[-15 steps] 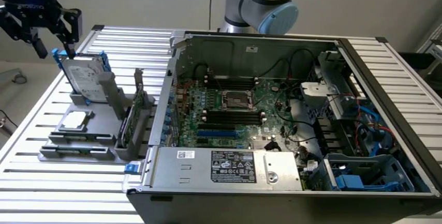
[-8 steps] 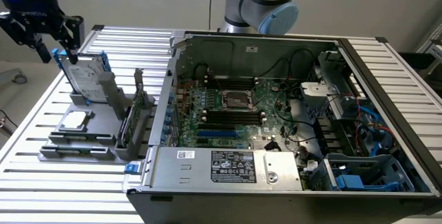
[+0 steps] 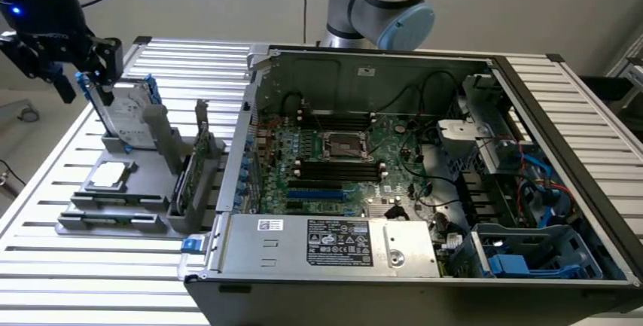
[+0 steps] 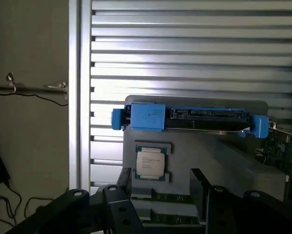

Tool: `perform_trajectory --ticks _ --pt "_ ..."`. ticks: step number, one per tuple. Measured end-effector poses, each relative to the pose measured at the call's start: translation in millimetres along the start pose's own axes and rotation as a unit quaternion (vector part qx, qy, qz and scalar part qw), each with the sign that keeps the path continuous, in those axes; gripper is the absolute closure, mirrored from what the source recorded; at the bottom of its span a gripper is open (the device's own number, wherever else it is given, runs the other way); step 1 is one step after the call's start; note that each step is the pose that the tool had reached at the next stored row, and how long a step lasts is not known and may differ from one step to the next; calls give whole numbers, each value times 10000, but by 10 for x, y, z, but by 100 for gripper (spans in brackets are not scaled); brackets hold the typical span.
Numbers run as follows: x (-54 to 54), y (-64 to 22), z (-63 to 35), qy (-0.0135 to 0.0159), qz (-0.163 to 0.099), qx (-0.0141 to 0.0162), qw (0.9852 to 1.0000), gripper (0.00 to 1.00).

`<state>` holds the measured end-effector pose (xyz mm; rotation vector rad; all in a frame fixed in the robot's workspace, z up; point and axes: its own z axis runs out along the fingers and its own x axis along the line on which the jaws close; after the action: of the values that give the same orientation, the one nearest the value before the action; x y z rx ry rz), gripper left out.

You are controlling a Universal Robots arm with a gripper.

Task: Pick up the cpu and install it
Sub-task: 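Pick up the cpu and move it towards the insertion slot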

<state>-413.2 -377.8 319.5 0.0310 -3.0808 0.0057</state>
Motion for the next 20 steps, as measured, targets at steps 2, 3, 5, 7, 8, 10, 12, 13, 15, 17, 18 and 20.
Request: perform_trajectory --ticks 2,3,5,7,8,10,12,13,15,17,18,20 --pt "6 -27 38 0 16 -1 10000 40" --pt "9 -39 56 0 20 -2 10000 40" --pt "17 -63 92 1 24 -1 10000 40" --pt "23 -86 129 0 28 -2 10000 40" --pt "26 -96 148 -1 30 -3 10000 40" --pt "33 -115 186 0 32 -2 10000 40" --pt "37 -129 221 -1 34 -2 10000 40" --pt "39 -138 239 -4 35 -2 10000 40" --pt "39 -157 277 -17 35 -2 10000 40" --pt "38 -172 314 -33 35 -2 10000 40" --pt "38 -179 332 -38 34 -2 10000 40" --pt "43 -187 369 -43 36 -2 10000 40"
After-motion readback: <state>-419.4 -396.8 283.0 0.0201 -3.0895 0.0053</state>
